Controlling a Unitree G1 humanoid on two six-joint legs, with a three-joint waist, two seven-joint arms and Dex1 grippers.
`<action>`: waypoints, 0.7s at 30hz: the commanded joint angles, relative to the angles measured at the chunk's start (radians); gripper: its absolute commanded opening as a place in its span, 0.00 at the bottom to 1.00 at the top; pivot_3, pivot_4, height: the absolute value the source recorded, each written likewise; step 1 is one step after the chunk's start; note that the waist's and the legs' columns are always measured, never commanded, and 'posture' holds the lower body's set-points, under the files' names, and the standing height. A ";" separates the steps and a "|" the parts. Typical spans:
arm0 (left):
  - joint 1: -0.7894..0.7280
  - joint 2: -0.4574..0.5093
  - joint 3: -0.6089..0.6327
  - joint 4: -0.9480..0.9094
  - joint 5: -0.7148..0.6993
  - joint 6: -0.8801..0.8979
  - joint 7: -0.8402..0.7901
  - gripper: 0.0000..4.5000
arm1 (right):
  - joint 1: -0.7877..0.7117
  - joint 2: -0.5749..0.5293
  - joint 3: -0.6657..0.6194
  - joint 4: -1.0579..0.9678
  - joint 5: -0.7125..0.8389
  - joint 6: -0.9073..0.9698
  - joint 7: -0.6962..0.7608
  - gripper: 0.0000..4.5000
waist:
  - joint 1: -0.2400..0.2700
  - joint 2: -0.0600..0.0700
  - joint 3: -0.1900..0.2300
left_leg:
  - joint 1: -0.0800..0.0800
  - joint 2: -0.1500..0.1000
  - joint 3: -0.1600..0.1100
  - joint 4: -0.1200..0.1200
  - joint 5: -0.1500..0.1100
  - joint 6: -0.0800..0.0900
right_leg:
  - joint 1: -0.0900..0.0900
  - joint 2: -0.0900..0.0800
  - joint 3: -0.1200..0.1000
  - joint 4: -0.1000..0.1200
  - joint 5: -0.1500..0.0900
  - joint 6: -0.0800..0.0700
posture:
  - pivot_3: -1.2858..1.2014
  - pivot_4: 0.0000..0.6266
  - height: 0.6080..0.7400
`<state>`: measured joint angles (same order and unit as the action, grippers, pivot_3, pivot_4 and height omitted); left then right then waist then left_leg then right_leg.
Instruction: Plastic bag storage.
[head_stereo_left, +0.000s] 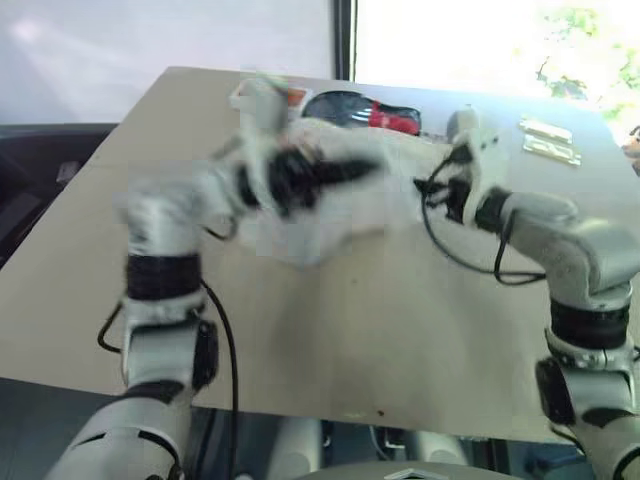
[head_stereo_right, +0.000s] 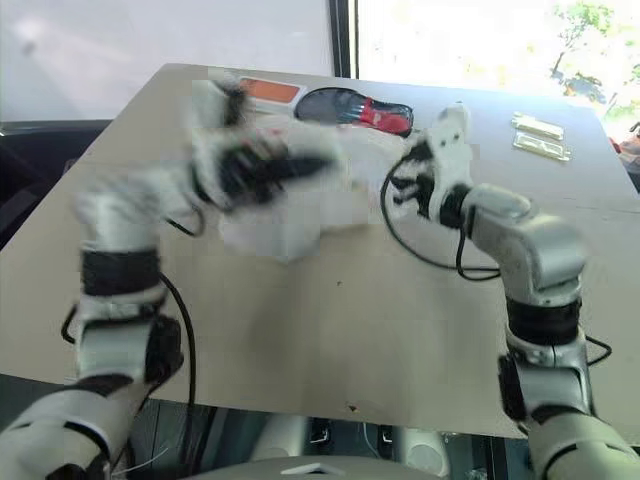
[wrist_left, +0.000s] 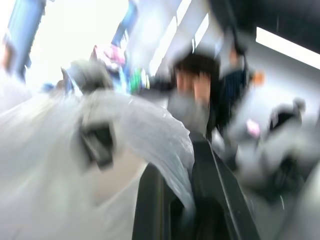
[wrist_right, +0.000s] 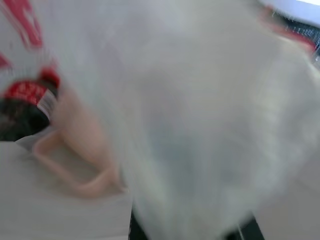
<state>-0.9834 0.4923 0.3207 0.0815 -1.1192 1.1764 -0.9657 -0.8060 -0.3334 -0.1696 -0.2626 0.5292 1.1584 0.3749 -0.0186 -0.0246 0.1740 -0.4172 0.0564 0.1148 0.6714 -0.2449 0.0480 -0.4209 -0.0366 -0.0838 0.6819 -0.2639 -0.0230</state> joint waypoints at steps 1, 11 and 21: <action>-0.115 0.052 0.236 0.099 -0.143 -0.048 0.256 0.02 | -0.208 0.027 -0.206 0.123 0.159 -0.016 0.004 0.00 | 0.003 0.000 0.000 | 0.001 0.000 0.000 0.000 0.000 0.000 | 0.001 -0.001 0.000 0.000 0.000 0.000 | 0.52 0.24 1.00; -0.462 0.148 0.192 0.547 0.170 -0.434 0.298 0.02 | -0.629 -0.108 -0.359 0.470 0.296 -0.032 -0.017 0.00 | 0.026 0.000 0.000 | -0.007 -0.004 0.000 -0.002 -0.001 0.002 | -0.003 -0.004 -0.004 -0.004 0.000 0.000 | 0.52 0.24 1.00; -0.393 0.103 0.104 0.500 0.230 -0.371 0.213 0.02 | -0.499 -0.255 -0.394 0.210 0.432 0.215 -0.124 0.00 | 0.014 0.000 0.000 | -0.015 -0.003 0.003 -0.002 -0.001 0.002 | -0.015 -0.003 -0.001 -0.001 0.001 0.000 | 0.52 0.24 1.00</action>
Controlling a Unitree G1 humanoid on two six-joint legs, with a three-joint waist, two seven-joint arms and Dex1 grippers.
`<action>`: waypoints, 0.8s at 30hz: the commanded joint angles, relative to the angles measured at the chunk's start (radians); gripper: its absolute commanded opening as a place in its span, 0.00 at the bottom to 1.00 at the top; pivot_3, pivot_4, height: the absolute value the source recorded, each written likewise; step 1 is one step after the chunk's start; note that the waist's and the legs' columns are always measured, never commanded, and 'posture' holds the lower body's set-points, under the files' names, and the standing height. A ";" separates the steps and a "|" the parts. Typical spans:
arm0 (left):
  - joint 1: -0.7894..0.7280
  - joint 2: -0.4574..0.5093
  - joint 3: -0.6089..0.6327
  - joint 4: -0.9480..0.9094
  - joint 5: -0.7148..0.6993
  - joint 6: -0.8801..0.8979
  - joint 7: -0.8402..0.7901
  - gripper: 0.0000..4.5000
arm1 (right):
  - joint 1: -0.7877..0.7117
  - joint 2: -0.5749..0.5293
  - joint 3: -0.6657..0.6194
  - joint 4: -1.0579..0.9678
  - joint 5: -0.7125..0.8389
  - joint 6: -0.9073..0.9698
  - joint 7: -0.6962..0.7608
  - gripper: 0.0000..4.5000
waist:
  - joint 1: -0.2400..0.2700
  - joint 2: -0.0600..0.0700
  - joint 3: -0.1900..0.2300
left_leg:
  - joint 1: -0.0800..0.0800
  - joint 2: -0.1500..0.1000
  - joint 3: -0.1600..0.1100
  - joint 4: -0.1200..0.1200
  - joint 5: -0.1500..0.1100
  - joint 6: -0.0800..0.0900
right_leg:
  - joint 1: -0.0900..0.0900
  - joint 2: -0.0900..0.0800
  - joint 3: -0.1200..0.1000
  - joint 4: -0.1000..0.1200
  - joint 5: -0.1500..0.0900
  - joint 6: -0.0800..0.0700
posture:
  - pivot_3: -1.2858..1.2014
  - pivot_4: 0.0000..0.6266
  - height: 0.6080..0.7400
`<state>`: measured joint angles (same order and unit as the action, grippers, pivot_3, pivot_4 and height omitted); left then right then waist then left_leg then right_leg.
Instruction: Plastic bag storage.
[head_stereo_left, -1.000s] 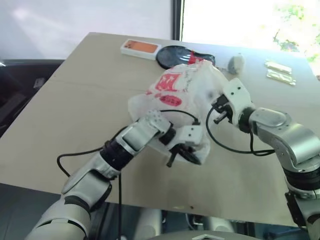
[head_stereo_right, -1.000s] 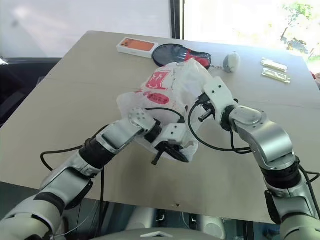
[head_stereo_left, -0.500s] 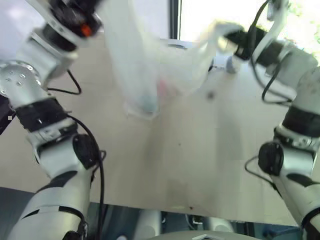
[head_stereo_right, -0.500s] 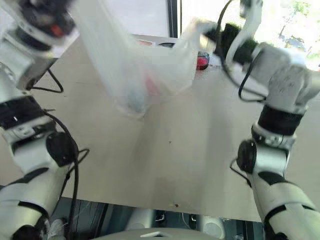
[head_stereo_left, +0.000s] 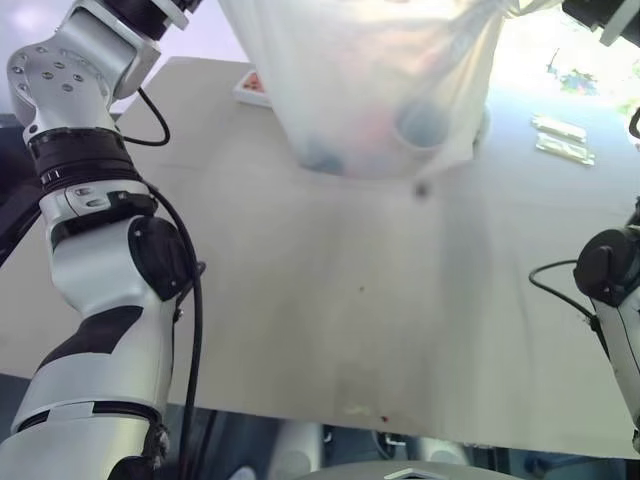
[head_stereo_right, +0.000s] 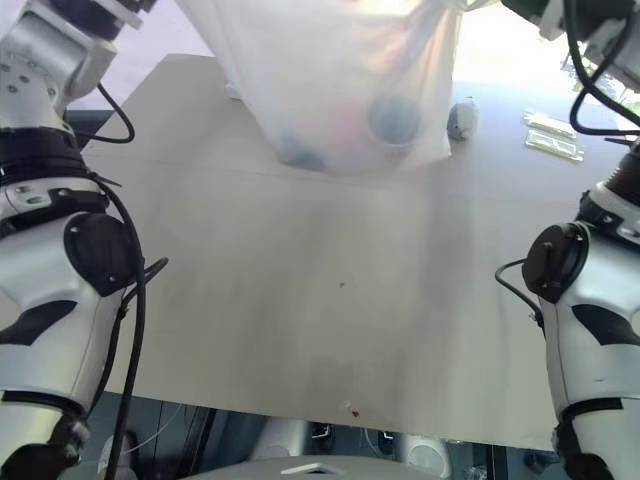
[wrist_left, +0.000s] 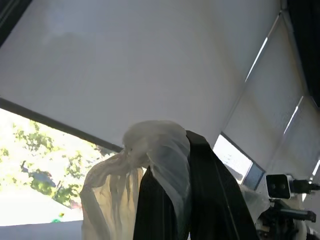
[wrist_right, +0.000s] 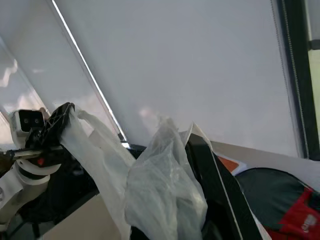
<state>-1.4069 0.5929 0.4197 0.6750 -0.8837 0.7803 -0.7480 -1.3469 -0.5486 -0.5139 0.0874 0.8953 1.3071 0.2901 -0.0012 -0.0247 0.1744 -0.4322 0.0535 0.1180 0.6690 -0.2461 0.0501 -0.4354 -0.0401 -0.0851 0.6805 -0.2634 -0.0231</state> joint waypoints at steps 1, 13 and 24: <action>0.065 -0.001 -0.009 -0.127 0.008 0.023 -0.001 0.02 | 0.083 -0.045 -0.048 -0.181 0.075 0.089 -0.047 0.00 | -0.009 0.000 0.000 | 0.000 0.000 0.000 0.000 0.000 0.000 | 0.000 0.000 0.000 0.000 0.000 0.000 | 0.52 0.24 1.00; 0.797 -0.091 -0.162 -0.841 0.064 0.057 0.138 0.02 | 1.011 -0.215 0.220 -0.832 -0.097 -0.160 0.107 0.00 | -0.012 0.002 -0.002 | 0.005 0.001 0.004 0.002 0.001 -0.001 | 0.000 0.001 0.009 0.009 0.000 0.000 | 0.52 0.24 1.00; 1.265 0.023 -0.056 -1.129 0.033 -0.015 0.024 0.73 | 1.623 -0.227 -0.108 -0.979 -0.046 -0.465 0.404 1.00 | -0.004 -0.001 -0.003 | 0.026 0.002 0.002 0.002 0.001 -0.002 | 0.022 0.002 0.009 0.007 -0.004 0.005 | 0.52 0.24 1.00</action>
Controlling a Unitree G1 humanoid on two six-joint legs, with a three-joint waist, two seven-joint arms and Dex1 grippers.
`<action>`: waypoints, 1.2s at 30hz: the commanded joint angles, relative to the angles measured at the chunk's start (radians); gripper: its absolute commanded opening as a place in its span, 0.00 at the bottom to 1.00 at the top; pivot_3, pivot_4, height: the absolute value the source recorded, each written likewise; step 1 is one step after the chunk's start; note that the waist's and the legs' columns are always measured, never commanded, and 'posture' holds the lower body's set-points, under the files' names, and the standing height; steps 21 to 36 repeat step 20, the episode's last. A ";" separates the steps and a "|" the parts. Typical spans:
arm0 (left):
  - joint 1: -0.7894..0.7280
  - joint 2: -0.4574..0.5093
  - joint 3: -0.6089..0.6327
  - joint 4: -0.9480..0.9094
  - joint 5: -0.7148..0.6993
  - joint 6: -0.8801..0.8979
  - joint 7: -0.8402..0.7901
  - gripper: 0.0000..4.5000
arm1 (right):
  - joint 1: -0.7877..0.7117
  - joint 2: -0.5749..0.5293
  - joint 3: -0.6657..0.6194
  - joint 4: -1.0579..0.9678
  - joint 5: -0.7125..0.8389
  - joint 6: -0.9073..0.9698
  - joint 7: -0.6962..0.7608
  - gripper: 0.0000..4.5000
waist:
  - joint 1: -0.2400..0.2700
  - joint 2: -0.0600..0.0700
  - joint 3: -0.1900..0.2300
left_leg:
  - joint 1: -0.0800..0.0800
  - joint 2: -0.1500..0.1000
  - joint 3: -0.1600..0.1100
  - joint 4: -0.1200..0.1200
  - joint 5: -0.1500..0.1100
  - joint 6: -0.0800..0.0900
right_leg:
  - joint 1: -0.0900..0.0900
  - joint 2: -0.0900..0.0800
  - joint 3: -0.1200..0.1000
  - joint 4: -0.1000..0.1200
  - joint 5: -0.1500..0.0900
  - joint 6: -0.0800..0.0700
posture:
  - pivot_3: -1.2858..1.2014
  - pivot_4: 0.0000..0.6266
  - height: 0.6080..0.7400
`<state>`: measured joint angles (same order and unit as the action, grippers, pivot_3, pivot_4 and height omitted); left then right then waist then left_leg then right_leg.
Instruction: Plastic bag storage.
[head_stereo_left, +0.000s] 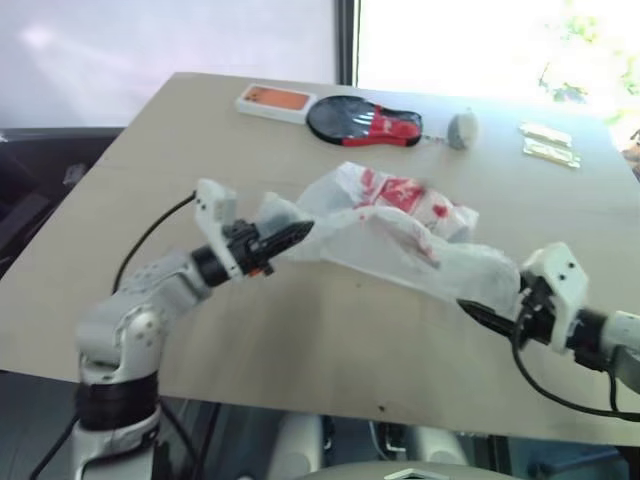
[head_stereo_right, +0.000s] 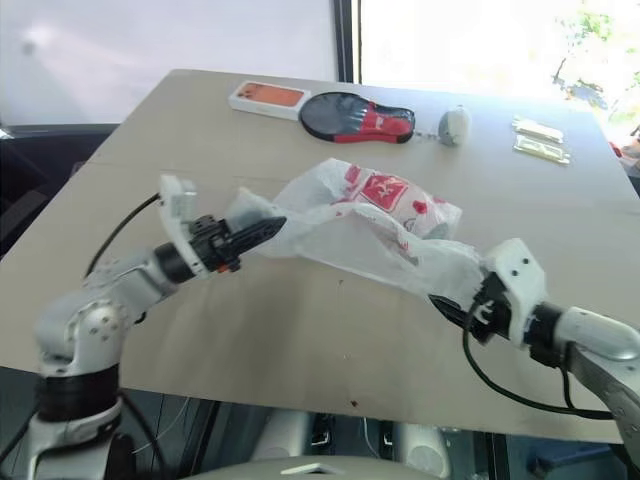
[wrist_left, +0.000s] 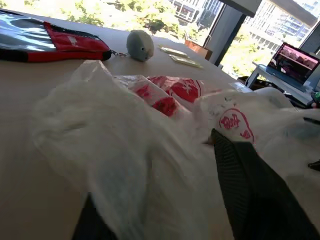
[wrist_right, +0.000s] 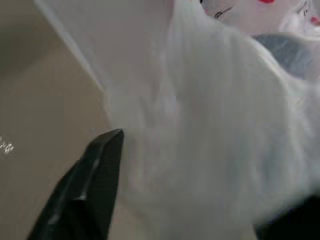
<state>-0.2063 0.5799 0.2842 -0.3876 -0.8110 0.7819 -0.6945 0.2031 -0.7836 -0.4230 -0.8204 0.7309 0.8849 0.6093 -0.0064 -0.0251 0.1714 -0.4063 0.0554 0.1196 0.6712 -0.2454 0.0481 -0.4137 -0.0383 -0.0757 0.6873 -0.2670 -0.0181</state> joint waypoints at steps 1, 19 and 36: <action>0.106 0.053 0.099 -0.082 -0.045 -0.019 -0.046 0.85 | 0.124 0.013 -0.269 -0.083 0.149 -0.052 0.119 1.00 | 0.001 0.000 0.000 | 0.002 0.000 0.000 -0.001 0.000 0.000 | 0.001 0.000 0.000 0.000 0.000 0.000 | 0.52 0.24 1.00; 0.445 0.128 0.189 -0.137 0.076 -0.162 -0.110 0.99 | 0.277 -0.014 -0.265 0.221 -0.230 -0.461 0.309 1.00 | 0.020 0.001 -0.001 | 0.005 0.001 0.000 -0.005 -0.007 0.001 | 0.005 -0.001 0.000 -0.009 -0.003 -0.004 | 0.52 0.24 1.00; 0.449 0.126 0.190 -0.145 0.073 -0.164 -0.106 0.99 | 0.257 -0.022 -0.247 0.244 -0.244 -0.476 0.314 1.00 | 0.020 0.001 -0.001 | 0.005 0.001 0.000 -0.006 -0.007 0.001 | 0.004 -0.001 0.000 -0.009 -0.003 -0.004 | 0.52 0.24 1.00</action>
